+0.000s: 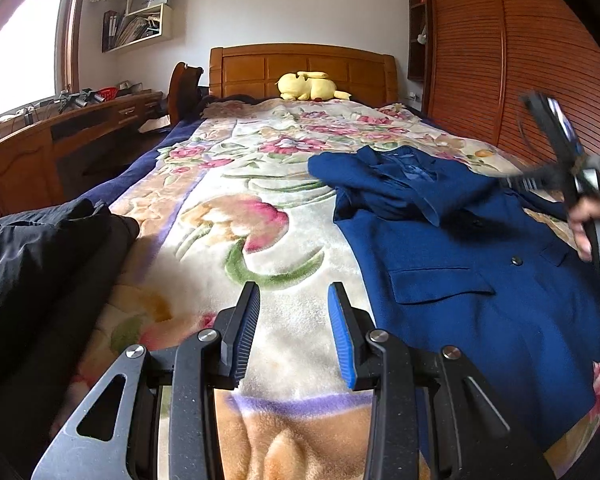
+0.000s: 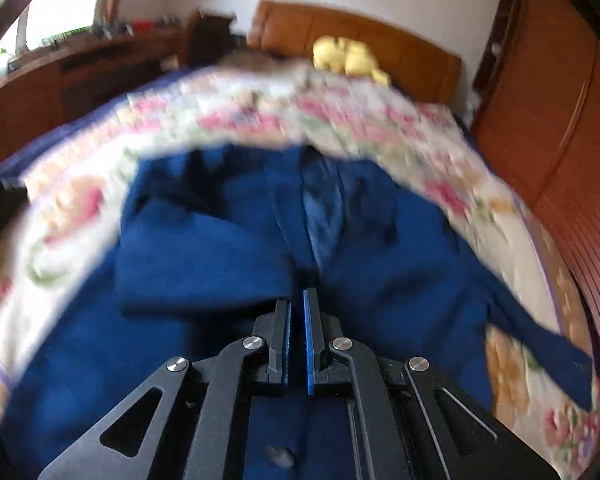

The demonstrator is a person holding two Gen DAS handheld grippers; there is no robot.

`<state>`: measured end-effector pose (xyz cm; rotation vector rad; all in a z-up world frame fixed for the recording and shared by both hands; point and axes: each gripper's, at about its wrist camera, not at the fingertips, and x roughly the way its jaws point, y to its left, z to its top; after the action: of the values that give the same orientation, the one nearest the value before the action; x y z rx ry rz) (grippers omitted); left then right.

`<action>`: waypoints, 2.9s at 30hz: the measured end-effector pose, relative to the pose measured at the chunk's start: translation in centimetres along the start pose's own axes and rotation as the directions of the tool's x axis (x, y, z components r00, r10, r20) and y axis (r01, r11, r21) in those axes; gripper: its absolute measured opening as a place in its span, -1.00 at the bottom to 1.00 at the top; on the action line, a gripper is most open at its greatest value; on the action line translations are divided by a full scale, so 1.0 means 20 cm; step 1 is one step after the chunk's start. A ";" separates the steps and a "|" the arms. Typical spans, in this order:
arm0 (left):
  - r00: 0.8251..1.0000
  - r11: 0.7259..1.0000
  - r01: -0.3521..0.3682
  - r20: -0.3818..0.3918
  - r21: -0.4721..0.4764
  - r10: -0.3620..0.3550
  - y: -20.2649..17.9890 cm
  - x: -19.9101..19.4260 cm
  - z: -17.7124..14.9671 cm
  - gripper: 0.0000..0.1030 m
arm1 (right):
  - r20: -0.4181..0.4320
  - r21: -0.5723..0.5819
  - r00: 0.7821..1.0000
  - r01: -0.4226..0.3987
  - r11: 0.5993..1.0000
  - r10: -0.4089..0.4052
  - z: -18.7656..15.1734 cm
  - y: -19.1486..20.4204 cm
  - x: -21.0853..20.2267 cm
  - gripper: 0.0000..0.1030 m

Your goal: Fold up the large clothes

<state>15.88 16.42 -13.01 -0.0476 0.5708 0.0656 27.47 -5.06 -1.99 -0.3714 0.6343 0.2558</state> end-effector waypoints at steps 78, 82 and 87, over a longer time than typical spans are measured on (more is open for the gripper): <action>0.999 1.000 -0.012 -0.052 0.015 0.013 -0.01 0.07 -0.03 -0.30 | -0.050 0.196 0.999 0.024 0.980 -0.014 -0.71 -0.38 -0.31 -0.12; 0.999 1.000 -0.013 -0.050 0.014 0.014 -0.02 0.07 -0.02 -0.30 | -0.005 0.175 1.000 0.009 0.985 -0.008 -0.70 -0.41 -0.33 -0.05; 0.998 0.999 -0.029 -0.047 0.028 0.030 -0.03 0.05 -0.01 -0.30 | 0.054 0.099 0.997 -0.067 0.993 0.062 -0.72 -0.37 -0.30 -0.05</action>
<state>16.69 15.79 -13.77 -0.0141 0.6193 0.0853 17.83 -18.44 -7.01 -0.2470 0.6079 0.2933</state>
